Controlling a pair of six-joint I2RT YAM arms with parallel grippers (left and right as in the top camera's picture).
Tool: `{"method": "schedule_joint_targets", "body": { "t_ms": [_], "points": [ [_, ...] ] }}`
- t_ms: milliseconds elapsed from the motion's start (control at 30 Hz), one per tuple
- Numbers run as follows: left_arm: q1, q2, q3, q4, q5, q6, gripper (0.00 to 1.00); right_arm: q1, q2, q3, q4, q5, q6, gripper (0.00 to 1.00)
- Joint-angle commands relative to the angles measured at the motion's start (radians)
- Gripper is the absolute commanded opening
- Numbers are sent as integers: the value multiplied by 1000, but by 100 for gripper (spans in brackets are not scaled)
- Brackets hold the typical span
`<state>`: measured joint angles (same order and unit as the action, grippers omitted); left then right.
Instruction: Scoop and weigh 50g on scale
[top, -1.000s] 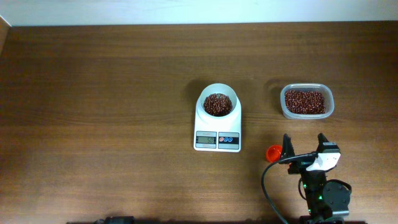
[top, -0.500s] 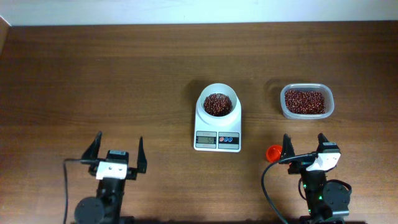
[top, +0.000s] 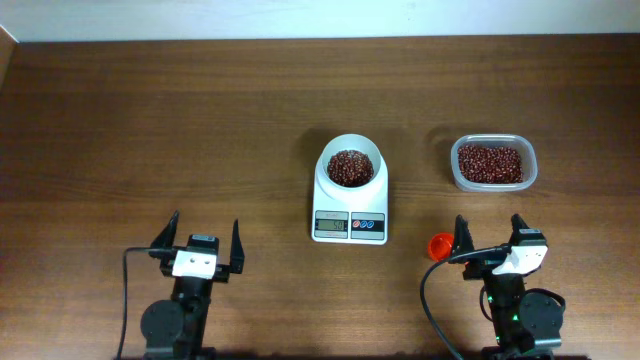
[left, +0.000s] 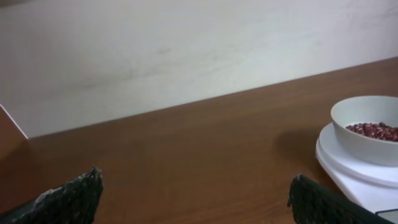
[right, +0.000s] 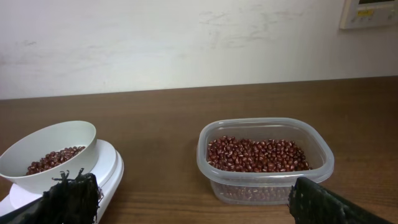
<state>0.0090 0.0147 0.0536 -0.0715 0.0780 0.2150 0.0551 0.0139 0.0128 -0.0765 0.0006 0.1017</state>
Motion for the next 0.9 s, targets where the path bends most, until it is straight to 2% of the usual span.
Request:
{"method": "schedule_joint_targets", "body": {
  "t_ms": [0,133,867],
  "points": [
    [6,-8,-45,-2,8,-13,99,10,-8,-7,-5,8,-1,99],
    [6,8,-44,-3,20,-72,99,10,-8,-7,-5,8,-1,99],
    [6,8,-44,0,30,-72,99,10,-8,-7,-5,8,-1,99]
  ]
}}
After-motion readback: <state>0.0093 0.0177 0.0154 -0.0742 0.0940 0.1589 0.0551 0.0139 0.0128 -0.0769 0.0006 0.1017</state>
